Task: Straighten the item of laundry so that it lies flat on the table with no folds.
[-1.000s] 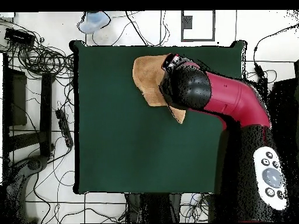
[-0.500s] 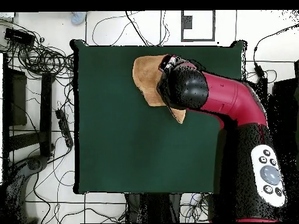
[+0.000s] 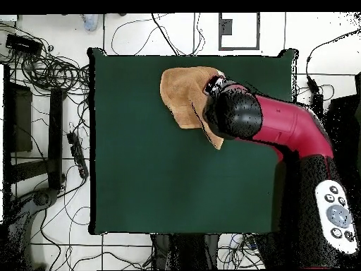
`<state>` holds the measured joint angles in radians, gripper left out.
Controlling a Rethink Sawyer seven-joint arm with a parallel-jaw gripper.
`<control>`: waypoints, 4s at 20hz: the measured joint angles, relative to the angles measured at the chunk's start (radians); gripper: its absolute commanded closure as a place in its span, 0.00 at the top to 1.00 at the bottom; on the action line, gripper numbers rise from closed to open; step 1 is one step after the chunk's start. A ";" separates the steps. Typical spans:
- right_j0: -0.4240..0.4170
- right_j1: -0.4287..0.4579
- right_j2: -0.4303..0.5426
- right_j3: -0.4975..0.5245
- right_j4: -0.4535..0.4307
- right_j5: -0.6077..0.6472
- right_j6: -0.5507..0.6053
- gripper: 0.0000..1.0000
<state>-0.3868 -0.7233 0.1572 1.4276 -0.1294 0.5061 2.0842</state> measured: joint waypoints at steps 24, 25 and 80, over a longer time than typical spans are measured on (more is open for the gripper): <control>-0.011 0.189 0.026 0.010 -0.132 -0.195 0.000 1.00; -0.006 0.189 0.026 0.012 -0.131 -0.195 0.000 1.00; 0.385 0.443 -0.229 -0.205 0.219 -0.265 0.000 1.00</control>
<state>-0.0019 -0.2801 -0.0720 1.2230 0.0898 0.2413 2.0842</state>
